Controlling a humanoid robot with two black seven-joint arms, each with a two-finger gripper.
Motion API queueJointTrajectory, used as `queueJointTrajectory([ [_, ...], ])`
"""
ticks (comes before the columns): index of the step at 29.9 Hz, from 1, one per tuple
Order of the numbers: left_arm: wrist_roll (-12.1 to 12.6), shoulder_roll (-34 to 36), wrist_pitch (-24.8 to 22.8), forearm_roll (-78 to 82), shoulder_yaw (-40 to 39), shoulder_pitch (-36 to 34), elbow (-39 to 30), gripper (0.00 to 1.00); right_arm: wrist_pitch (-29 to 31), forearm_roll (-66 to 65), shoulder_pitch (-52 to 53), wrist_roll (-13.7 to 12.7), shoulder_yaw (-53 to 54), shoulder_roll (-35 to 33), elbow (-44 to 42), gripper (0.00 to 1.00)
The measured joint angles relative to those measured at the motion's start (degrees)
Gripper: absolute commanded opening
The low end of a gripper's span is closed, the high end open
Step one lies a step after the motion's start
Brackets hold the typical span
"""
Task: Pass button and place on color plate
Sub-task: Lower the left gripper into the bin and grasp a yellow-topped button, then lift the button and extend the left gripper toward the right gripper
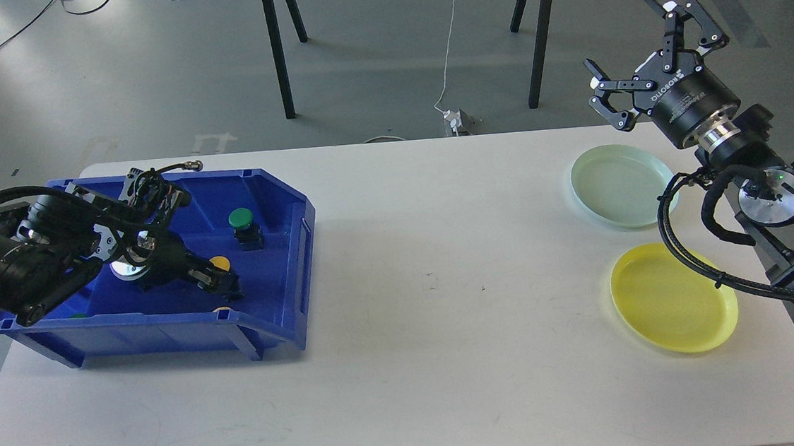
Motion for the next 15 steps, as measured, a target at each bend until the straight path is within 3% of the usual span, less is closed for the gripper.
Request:
queueJointTrajectory([
  [8, 0.0, 0.0, 1.1, 0.0, 0.0, 0.0, 0.1, 0.1, 0.0, 0.0, -0.1, 0.0, 0.0, 0.0, 0.0, 0.99],
  [15, 0.0, 0.0, 2.3, 0.1, 0.1, -0.2, 0.1, 0.09, 0.0, 0.0, -0.1, 0.0, 0.0, 0.0, 0.0, 0.99],
])
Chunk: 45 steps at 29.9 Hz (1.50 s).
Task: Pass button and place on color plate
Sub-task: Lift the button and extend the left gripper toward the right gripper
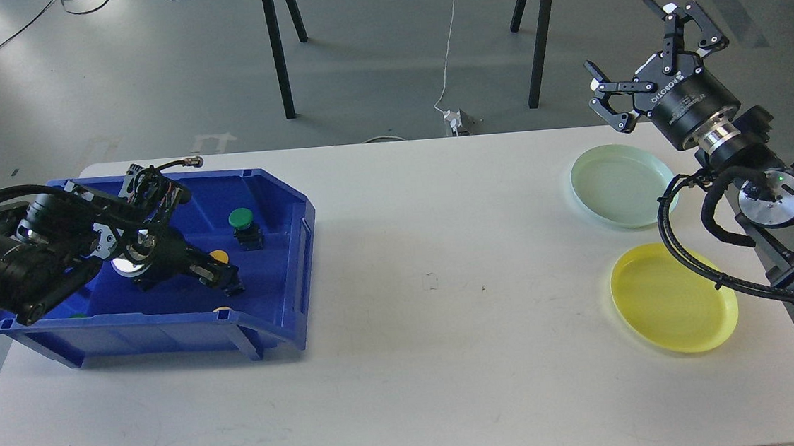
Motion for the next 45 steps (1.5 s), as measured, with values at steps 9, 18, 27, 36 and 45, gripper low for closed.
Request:
queueJointTrajectory([
  [9, 0.0, 1.8, 0.0, -0.4, -0.4, -4.3, -0.6, 0.09, 0.0, 0.0, -0.1, 0.0, 0.0, -0.4, 0.0, 0.99],
  [18, 0.0, 11.2, -1.9, -1.0, -4.3, -12.2, -7.4, 0.1, 0.0, 0.0, -0.3, -0.7, 0.0, -0.5, -0.6, 0.99],
  [27, 0.0, 19.1, -2.4, -1.5, -14.5, -13.9, -22.5, 0.1, 0.0, 2.5, 1.3, -1.6, 0.0, -1.6, -3.8, 0.99],
  [36, 0.0, 15.6, -2.4, -30.9, -28.2, -12.3, -29.5, 0.1, 0.0, 0.7, 3.0, -1.1, -1.3, -4.9, -3.3, 0.99],
  [45, 0.0, -7.1, -2.4, -42.1, -32.1, -6.5, -16.1, 0.09, 0.0, -2.6, 3.3, -1.0, -7.4, -11.5, 4.6, 0.99],
])
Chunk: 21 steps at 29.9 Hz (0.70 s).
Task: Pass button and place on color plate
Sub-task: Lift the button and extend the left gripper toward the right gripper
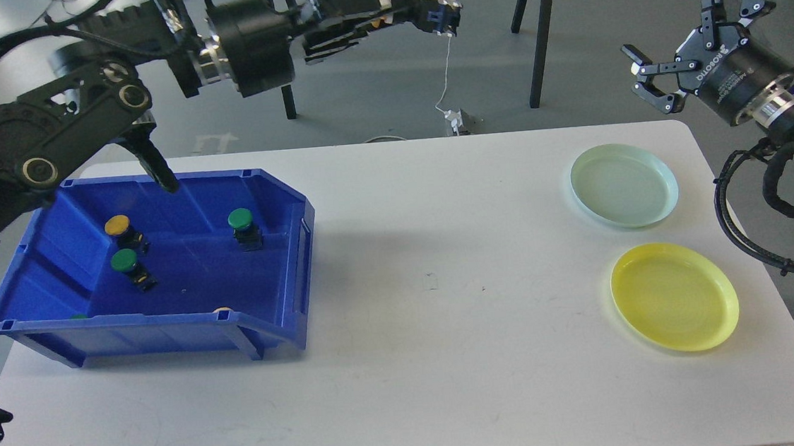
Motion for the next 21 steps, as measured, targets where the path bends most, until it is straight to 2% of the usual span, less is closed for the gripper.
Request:
queueJointTrajectory([
  [3, 0.0, -4.9, 0.1, 0.0, -0.1, 2.3, 3.0, 0.1, 0.0, -1.0, -0.9, 0.0, -1.3, -2.3, 1.8, 0.99],
  [7, 0.0, -8.6, 2.9, 0.0, 0.1, 5.7, 6.1, 0.1, 0.0, -1.3, -2.9, 0.0, -3.0, -3.6, 5.8, 0.99],
  [15, 0.0, -10.4, 5.7, -0.1, 0.3, 7.4, 8.0, 0.1, 0.0, -1.0, -3.0, -0.5, -6.2, 1.2, 8.7, 0.99],
  [18, 0.0, -10.6, 6.0, 0.1, 0.5, 7.6, 8.1, 0.1, 0.0, -0.6, -1.9, -1.9, -8.2, 1.9, 8.6, 0.99],
  [21, 0.0, -10.7, 6.1, 0.3, 0.6, 7.6, 8.2, 0.1, -0.4, -0.5, -0.1, -5.4, -11.0, 4.2, 8.2, 0.99],
])
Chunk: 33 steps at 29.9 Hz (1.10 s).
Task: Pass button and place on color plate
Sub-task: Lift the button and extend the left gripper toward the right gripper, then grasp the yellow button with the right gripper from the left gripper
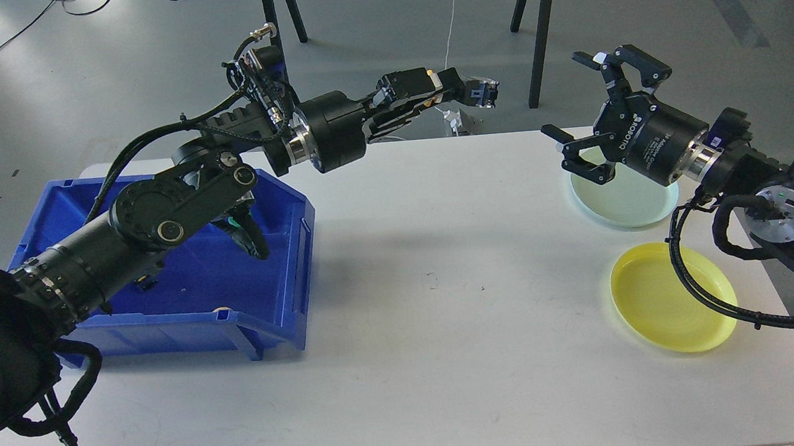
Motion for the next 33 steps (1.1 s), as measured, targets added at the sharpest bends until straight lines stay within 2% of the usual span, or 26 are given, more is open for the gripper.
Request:
queueJointTrajectory([
  [2, 0.0, 0.0, 0.0, 0.0, 0.1, 0.0, 0.1, 0.1, -0.3, 0.3, 0.7, -1.4, -0.8, 1.8, -0.4, 0.99],
  [6, 0.0, 0.1, 0.0, 1.4, 0.1, 0.0, 0.1, 0.11, -0.3, 1.8, 2.1, -2.3, -1.4, 4.6, -1.9, 0.99],
  [15, 0.0, 0.1, -0.1, 2.4, 0.1, -0.3, 0.1, 0.11, 0.1, 2.9, 6.6, -2.5, -2.0, 8.2, -5.0, 0.99],
  [28, 0.0, -0.1, -0.5, 2.0, 0.0, -0.3, 1.1, 0.11, 0.4, 6.8, 10.0, -2.6, -6.2, 8.2, -4.9, 0.98],
  [31, 0.0, -0.1, -0.5, 1.9, 0.0, -0.3, 1.2, 0.11, 0.4, 6.8, 10.1, -2.6, -6.5, 8.3, -4.6, 0.95],
  [33, 0.0, -0.1, -0.5, 1.9, -0.1, -0.3, 1.2, 0.11, 0.4, 6.8, 10.2, -2.6, -6.5, 8.3, -4.4, 0.84],
])
